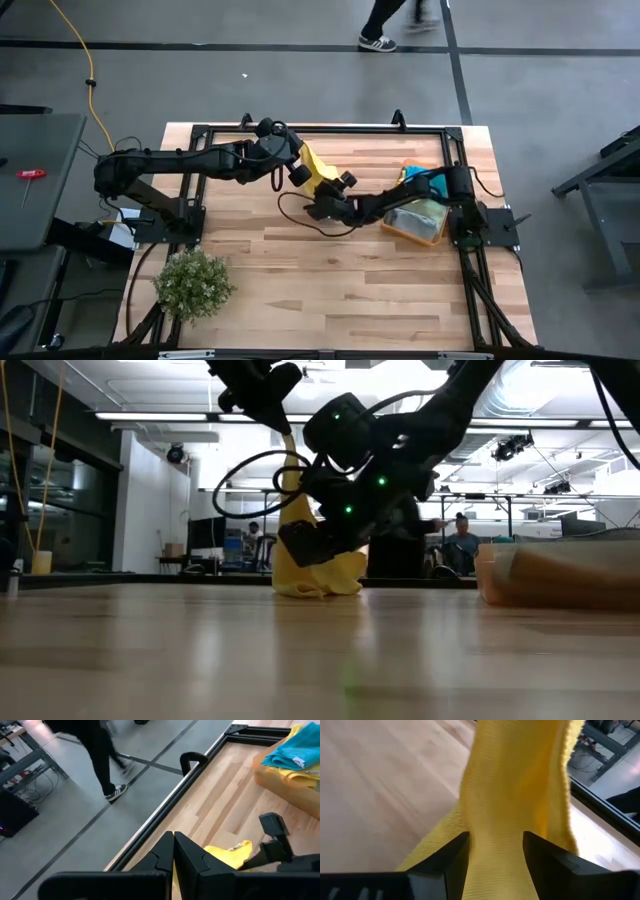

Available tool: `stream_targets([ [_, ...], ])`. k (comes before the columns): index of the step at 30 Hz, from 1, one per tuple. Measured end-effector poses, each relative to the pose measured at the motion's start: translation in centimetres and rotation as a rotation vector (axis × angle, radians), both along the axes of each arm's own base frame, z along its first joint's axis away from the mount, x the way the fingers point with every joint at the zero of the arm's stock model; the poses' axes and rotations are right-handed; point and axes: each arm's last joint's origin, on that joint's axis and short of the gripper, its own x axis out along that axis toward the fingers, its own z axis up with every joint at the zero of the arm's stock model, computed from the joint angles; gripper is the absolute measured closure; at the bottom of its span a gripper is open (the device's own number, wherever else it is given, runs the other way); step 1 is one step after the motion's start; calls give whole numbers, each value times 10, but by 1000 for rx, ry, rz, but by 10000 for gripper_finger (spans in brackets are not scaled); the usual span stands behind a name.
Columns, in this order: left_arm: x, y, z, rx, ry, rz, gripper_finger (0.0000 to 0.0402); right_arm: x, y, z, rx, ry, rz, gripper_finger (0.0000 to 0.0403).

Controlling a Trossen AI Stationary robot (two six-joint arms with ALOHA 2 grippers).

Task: Fold microfiber towels
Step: Fold the yellow microfiber cloth

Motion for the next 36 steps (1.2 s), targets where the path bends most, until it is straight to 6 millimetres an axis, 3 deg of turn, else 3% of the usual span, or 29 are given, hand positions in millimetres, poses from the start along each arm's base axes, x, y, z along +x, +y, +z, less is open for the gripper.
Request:
stream_targets([
  [7,0,0,0,0,0,0,401,0,-4,-1,57,-42,-10,241],
  [18,0,1,0,2,0,5,401,2,26,0,80,-54,84,257],
  [24,0,1,0,2,-1,5,401,2,14,-1,88,-86,10,256],
  [36,0,1,0,-3,-9,10,401,5,3,-31,18,-63,-52,256],
])
